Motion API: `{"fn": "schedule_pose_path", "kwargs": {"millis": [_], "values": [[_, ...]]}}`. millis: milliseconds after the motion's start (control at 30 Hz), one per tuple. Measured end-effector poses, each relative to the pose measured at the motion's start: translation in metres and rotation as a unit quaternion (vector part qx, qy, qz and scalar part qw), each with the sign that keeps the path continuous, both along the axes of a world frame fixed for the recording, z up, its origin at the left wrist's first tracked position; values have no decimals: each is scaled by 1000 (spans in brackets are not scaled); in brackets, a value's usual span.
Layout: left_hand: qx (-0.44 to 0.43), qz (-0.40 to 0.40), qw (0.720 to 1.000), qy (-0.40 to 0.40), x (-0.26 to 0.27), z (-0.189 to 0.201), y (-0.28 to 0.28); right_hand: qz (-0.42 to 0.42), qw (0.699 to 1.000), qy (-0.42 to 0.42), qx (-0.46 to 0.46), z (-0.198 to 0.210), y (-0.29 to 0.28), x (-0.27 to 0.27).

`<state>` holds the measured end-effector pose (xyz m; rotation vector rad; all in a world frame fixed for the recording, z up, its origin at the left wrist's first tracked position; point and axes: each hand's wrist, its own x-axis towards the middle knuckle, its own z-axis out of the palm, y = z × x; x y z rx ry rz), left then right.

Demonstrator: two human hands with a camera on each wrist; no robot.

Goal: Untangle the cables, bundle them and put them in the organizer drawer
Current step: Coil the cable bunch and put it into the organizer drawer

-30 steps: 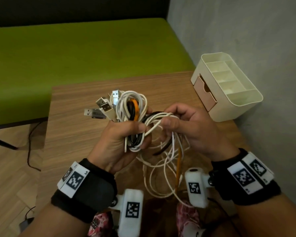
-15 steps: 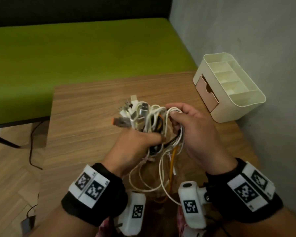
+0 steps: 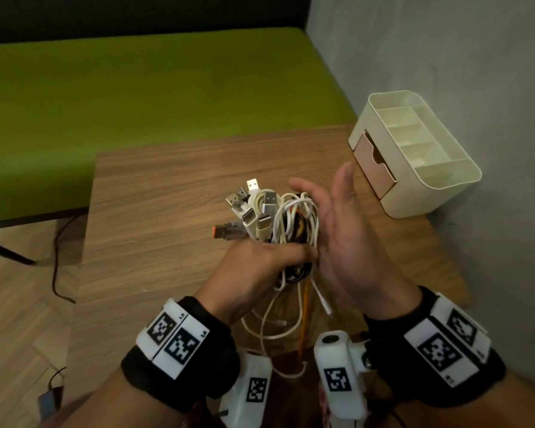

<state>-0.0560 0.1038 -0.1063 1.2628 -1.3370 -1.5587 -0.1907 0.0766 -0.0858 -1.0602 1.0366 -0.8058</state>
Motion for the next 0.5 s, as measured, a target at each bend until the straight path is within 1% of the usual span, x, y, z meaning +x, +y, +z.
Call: {"fn": "schedule_pose_path", "kwargs": {"millis": [33, 100, 133, 233, 300, 367, 400, 433, 500], "values": [[3, -15, 1000, -17, -1, 3, 2, 9, 1000, -17, 4, 2, 1, 0], [58, -13, 998, 30, -1, 9, 2, 25, 999, -37, 8, 3, 2, -2], [71, -15, 997, 35, -1, 7, 1, 36, 998, -43, 8, 4, 3, -3], [84, -29, 996, 7, 4, 4, 0, 77, 996, -52, 3, 8, 4, -3], [69, -22, 997, -14, 5, 7, 1, 97, 994, -56, -5, 10, 5, -4], [48, -9, 999, -12, 6, 10, 0, 106, 992, -68, -2, 11, 5, -4], [32, -4, 999, -26, 6, 12, 0, 106, 992, -75, 0, 10, 5, -3], [6, -18, 998, -56, 7, 13, 0, 105, 991, -78, -2, 10, 5, -2], [-62, -71, 983, -158, 8, 12, 1, 97, 992, -77, -19, 8, 4, 0]]}}
